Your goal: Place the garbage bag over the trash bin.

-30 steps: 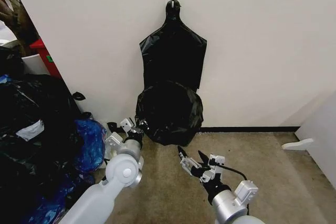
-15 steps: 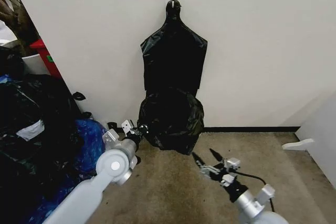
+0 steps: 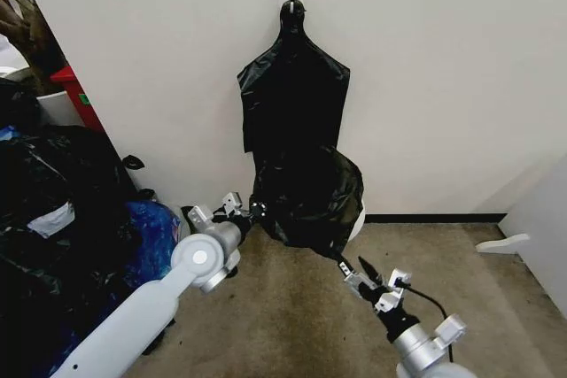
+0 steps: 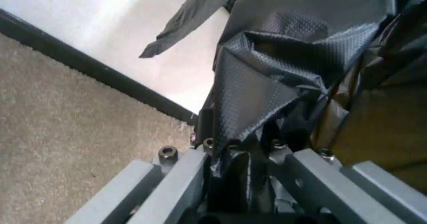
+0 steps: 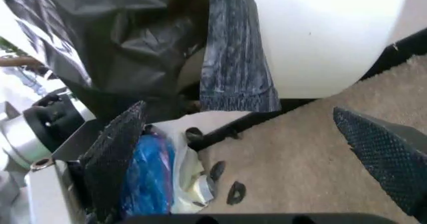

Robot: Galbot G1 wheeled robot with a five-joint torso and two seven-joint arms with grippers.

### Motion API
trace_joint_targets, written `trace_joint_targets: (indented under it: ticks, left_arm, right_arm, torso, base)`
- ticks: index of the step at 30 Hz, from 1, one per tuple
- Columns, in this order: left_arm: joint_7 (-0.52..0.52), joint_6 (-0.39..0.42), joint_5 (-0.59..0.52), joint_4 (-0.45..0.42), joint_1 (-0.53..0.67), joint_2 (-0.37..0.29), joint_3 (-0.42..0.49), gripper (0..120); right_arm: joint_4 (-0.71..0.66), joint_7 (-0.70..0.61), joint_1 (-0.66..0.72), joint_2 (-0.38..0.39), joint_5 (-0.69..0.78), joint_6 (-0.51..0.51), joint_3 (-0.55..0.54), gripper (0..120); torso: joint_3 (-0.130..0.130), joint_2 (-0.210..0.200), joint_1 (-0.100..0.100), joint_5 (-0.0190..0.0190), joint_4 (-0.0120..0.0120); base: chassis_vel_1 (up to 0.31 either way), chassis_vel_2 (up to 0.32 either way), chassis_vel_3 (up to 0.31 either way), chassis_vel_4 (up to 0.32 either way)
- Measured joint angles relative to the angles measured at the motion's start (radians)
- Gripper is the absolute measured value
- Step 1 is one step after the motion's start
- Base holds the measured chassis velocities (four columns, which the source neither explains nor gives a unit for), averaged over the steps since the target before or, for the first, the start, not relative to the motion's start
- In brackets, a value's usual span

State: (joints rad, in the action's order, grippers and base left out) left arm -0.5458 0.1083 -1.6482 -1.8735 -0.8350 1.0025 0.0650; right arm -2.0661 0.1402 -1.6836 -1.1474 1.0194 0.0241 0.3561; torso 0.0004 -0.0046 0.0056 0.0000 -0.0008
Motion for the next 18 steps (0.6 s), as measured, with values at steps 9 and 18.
trace_joint_targets:
  ticks: [9,18]
  left_arm:
    - [-0.015,-0.005,0.007,-0.026,-0.025,0.002,-0.007,2]
    - [-0.034,-0.008,-0.006,-0.062,-0.039,0.009,-0.021,2]
  right_arm:
    - [0.070,-0.092,0.113,-0.017,0.016,-0.045,-0.018,100]
    - [0.283,-0.036,0.145,-0.015,-0.069,0.004,-0.002,100]
  torso:
    - [0.000,0.000,0.000,0.0001,0.0004]
    - [0.000,0.000,0.000,0.0004,0.0000]
  base:
    - [0.000,0.000,0.000,0.000]
    - [0.000,0.000,0.000,0.000]
